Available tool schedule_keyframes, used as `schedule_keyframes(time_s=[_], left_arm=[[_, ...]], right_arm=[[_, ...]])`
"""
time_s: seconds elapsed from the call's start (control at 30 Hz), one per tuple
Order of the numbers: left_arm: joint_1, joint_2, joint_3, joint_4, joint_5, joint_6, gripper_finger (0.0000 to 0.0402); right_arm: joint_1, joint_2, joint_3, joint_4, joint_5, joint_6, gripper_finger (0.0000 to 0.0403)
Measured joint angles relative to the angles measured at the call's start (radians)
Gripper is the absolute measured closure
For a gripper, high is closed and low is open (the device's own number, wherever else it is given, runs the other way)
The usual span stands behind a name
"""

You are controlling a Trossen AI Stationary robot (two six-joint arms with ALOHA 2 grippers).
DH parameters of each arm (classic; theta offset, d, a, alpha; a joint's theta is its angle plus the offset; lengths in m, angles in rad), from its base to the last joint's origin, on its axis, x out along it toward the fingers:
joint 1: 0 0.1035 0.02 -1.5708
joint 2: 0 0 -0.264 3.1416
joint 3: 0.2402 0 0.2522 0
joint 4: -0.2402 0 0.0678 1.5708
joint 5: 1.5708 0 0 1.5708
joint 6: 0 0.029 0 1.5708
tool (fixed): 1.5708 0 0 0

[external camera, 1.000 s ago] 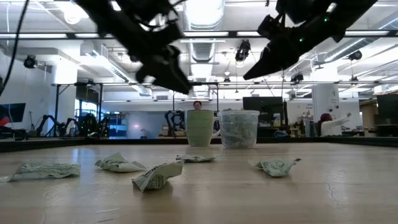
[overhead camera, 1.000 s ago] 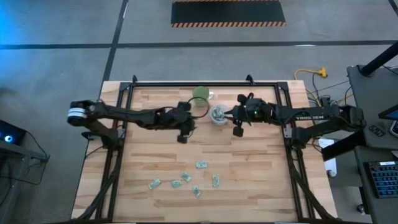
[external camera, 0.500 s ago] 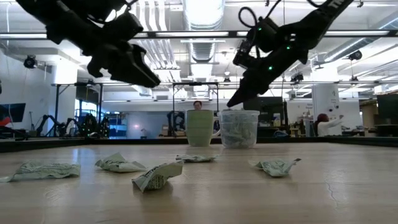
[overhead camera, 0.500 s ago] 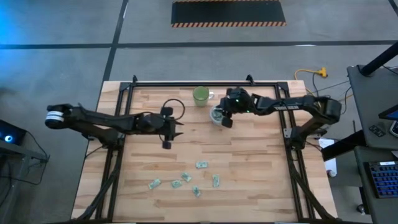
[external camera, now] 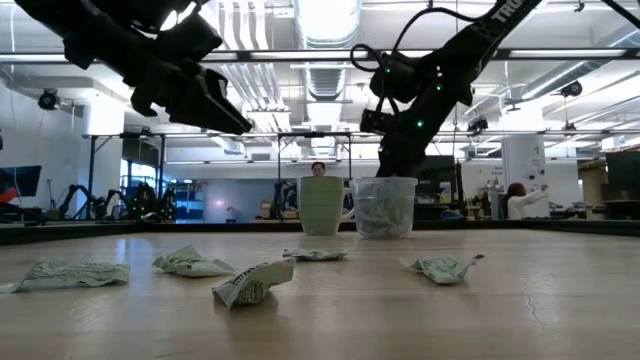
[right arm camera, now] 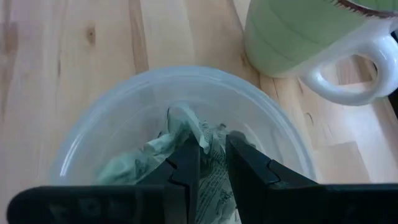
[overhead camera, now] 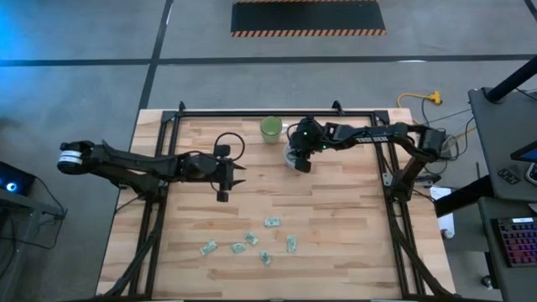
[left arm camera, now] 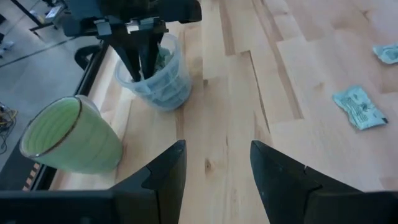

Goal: Pick and place Stevia / Truvia into bins
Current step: Put the stevia packet into the transparent container

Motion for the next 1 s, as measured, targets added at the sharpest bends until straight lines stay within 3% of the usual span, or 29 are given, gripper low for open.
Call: schedule_keyframes(time_s=[0.53, 0.63, 0.8, 1.0], left_arm=[[0.000, 0.003, 0.000, -0.001, 0.006, -0.001, 0.0240], [-0.002, 0.003, 0.001, -0.038, 0.087, -0.024, 0.0240], [-0.031, 0.009, 0.000, -0.161, 0.359, -0.069, 0.0239], [-0.147, 0.043, -0.059, -0.158, 0.388, -0.162, 0.0239]], right_arm=[[0.024, -0.152, -0.047, -0.017, 0.008, 0.019, 0.0335], [0.032, -0.199, -0.052, -0.040, 0.011, 0.026, 0.0335], [0.088, -0.294, -0.074, -0.103, 0.011, 0.022, 0.0335], [0.185, -0.406, -0.141, -0.115, 0.011, -0.018, 0.0335]])
